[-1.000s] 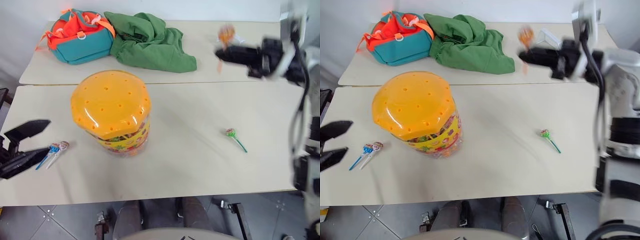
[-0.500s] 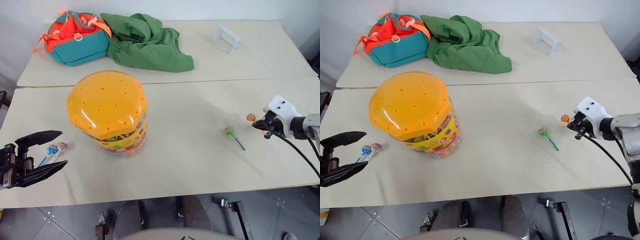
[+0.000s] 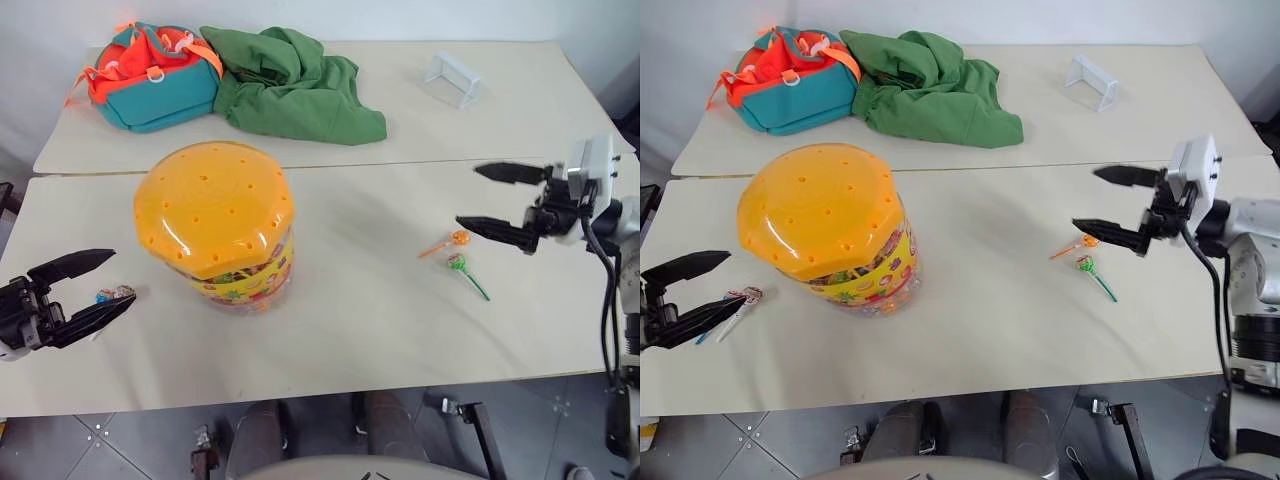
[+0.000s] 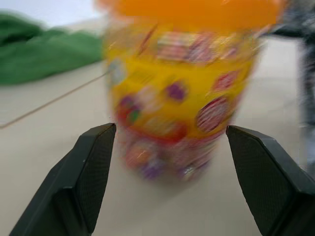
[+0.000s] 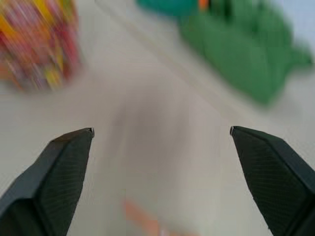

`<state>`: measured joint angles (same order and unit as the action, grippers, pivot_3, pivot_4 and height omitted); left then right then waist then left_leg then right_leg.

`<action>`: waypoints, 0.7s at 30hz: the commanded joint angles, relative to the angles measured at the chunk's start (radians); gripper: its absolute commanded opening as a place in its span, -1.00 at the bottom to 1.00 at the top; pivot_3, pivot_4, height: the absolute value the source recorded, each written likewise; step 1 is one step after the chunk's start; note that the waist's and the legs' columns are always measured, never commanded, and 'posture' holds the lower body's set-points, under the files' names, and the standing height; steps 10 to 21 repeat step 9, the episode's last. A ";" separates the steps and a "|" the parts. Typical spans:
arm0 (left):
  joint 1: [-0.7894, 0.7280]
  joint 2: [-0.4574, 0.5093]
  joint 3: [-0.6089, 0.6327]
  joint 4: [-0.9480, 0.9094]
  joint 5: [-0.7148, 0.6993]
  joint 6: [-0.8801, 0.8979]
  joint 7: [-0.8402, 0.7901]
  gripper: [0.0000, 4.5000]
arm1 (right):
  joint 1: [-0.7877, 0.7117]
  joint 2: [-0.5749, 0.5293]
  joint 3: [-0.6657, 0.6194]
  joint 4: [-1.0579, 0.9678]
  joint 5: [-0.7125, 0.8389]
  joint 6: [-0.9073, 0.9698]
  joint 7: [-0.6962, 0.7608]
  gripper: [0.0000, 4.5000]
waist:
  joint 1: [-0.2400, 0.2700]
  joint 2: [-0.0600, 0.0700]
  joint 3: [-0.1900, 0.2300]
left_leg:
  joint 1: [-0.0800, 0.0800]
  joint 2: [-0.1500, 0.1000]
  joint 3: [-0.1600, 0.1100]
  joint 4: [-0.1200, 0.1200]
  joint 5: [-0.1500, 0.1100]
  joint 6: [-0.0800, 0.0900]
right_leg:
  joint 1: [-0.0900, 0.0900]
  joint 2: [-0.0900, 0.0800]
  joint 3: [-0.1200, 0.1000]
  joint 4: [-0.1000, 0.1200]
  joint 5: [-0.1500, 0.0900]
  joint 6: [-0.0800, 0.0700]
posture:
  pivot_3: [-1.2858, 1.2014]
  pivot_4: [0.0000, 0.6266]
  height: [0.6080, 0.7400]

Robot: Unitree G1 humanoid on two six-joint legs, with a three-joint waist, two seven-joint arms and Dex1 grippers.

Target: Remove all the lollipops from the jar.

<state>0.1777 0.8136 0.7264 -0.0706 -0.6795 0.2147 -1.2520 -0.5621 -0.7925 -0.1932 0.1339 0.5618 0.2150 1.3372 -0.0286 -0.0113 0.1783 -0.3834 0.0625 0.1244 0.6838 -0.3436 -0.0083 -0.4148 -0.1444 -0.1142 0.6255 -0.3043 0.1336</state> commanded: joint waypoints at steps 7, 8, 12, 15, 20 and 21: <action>0.075 -0.133 -0.008 0.008 0.198 -0.189 0.235 0.70 | 0.038 0.201 0.176 0.011 -0.123 -0.330 0.085 0.98 | 0.002 -0.001 -0.001 | 0.000 0.000 -0.001 0.001 -0.001 0.000 | 0.002 -0.001 -0.001 0.000 0.000 0.000 | 0.03 -0.52 1.00; 0.083 -0.145 -0.011 -0.004 0.199 -0.192 0.248 0.70 | 0.038 0.215 0.179 0.033 -0.136 -0.351 0.075 0.98 | 0.001 -0.001 -0.001 | 0.001 0.000 -0.001 0.001 -0.001 0.000 | 0.002 -0.001 -0.001 0.000 0.000 0.000 | 0.03 -0.52 1.00; 0.089 -0.148 -0.017 -0.025 0.208 -0.186 0.269 0.70 | 0.039 0.221 0.178 0.045 -0.144 -0.366 0.065 0.98 | 0.001 -0.001 -0.001 | 0.001 0.000 -0.001 0.001 -0.001 0.000 | 0.002 -0.001 -0.001 0.001 0.000 0.000 | 0.03 -0.52 1.00; 0.089 -0.148 -0.017 -0.025 0.208 -0.186 0.269 0.70 | 0.039 0.221 0.178 0.045 -0.144 -0.366 0.065 0.98 | 0.001 -0.001 -0.001 | 0.001 0.000 -0.001 0.001 -0.001 0.000 | 0.002 -0.001 -0.001 0.001 0.000 0.000 | 0.03 -0.52 1.00; 0.089 -0.148 -0.017 -0.025 0.208 -0.186 0.269 0.70 | 0.039 0.221 0.178 0.045 -0.144 -0.366 0.065 0.98 | 0.001 -0.001 -0.001 | 0.001 0.000 -0.001 0.001 -0.001 0.000 | 0.002 -0.001 -0.001 0.001 0.000 0.000 | 0.03 -0.52 1.00; 0.089 -0.148 -0.017 -0.025 0.208 -0.186 0.269 0.70 | 0.039 0.221 0.178 0.045 -0.144 -0.366 0.065 0.98 | 0.001 -0.001 -0.001 | 0.001 0.000 -0.001 0.001 -0.001 0.000 | 0.002 -0.001 -0.001 0.001 0.000 0.000 | 0.03 -0.52 1.00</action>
